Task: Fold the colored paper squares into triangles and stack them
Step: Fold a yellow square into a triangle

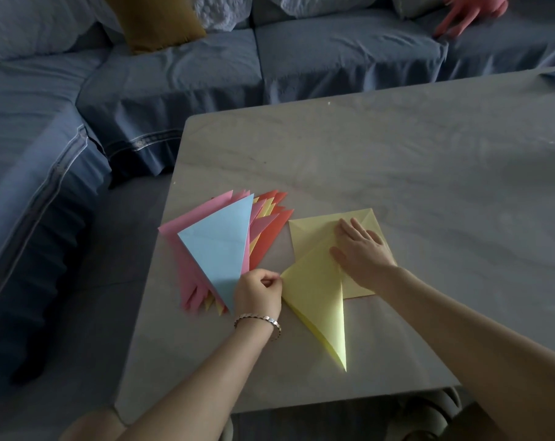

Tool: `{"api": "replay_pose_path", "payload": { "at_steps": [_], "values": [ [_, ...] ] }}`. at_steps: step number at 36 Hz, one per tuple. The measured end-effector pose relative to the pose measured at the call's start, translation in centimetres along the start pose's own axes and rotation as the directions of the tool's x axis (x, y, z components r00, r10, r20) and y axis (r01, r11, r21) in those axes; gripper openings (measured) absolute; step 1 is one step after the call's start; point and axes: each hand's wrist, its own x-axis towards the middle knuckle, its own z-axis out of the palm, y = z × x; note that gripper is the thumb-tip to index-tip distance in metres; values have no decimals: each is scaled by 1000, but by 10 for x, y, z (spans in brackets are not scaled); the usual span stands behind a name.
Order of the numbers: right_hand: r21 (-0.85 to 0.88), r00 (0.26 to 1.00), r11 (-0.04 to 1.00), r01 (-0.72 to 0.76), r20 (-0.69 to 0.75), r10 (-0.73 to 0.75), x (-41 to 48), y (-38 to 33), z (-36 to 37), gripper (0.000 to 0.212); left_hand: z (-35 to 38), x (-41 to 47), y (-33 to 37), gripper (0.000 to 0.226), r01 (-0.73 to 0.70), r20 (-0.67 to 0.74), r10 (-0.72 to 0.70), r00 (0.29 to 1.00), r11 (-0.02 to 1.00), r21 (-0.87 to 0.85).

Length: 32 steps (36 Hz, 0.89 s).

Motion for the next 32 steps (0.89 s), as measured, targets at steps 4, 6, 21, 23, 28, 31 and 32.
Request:
{"api": "replay_pose_path", "payload": {
  "at_steps": [4, 6, 21, 23, 28, 31, 32],
  "values": [
    [55, 998, 998, 36, 48, -39, -15, 6, 3, 72, 0, 1, -1, 7, -5, -3, 5, 1000, 1000, -1],
    [103, 996, 994, 41, 73, -49, -24, 9, 3, 83, 0, 2, -2, 7, -5, -4, 5, 1000, 1000, 0],
    [-6, 914, 966, 258, 325, -242, -94, -4, 10, 127, 1, -1, 0, 9, 0, -25, 0, 1000, 1000, 14],
    [-6, 909, 965, 261, 338, -243, -99, -6, 13, 126, 1, -2, 1, 9, -3, -20, 4, 1000, 1000, 19],
    [108, 899, 948, 299, 300, -318, -101, -4, 4, 117, -11, 6, 11, 12, -98, -42, 99, 994, 995, 30],
    [216, 934, 939, 266, 183, -307, -96, 0, -7, 97, -35, 23, 23, 13, -207, -132, 214, 968, 976, 64],
    [205, 946, 944, 259, 141, -290, -93, 2, -10, 89, -45, 30, 25, 13, -235, -144, 244, 959, 969, 79]
  ]
}}
